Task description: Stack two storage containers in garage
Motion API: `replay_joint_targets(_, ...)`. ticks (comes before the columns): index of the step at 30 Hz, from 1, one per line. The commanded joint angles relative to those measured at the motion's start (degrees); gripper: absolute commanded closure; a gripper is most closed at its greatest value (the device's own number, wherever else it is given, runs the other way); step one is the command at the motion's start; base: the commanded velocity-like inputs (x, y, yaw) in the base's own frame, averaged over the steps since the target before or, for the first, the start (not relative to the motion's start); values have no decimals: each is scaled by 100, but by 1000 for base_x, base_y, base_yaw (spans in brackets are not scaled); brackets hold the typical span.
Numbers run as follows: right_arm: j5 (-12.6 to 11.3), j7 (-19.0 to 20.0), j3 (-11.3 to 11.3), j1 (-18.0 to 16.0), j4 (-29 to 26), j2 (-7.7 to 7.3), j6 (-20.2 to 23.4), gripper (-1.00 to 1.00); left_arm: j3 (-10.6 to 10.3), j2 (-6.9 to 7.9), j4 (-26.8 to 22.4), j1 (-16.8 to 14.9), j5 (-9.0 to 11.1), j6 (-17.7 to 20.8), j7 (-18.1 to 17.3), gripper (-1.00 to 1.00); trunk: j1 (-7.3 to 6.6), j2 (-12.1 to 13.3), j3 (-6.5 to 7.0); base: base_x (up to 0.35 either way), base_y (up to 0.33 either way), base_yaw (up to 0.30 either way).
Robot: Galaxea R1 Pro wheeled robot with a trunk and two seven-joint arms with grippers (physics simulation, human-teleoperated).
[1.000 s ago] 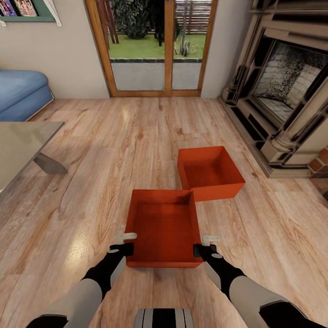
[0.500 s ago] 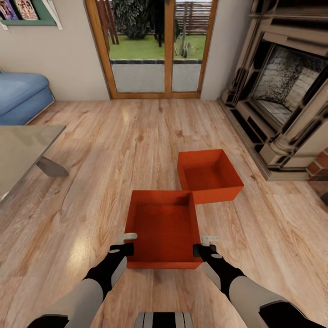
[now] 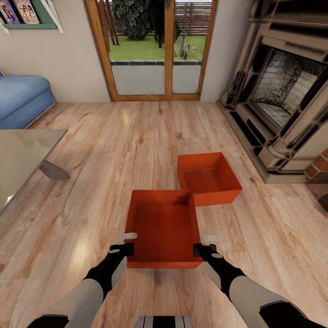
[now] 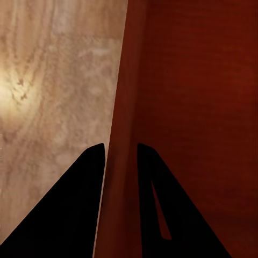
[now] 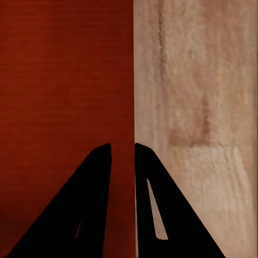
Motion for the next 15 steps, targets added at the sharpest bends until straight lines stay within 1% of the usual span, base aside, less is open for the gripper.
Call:
replay_joint_targets(1, -57, -30, 18, -6, -3, -5, -20, 100, -26, 209, -10, 2, 44, 32, 38, 100, -23, 40, 15, 0, 0, 0)
replay_joint_targets(15, -57, -51, 21, -6, -3, -5, -26, 100, -39, 200, -3, 2, 49, 30, 32, 100, -331, 602, 266, 0, 0, 0)
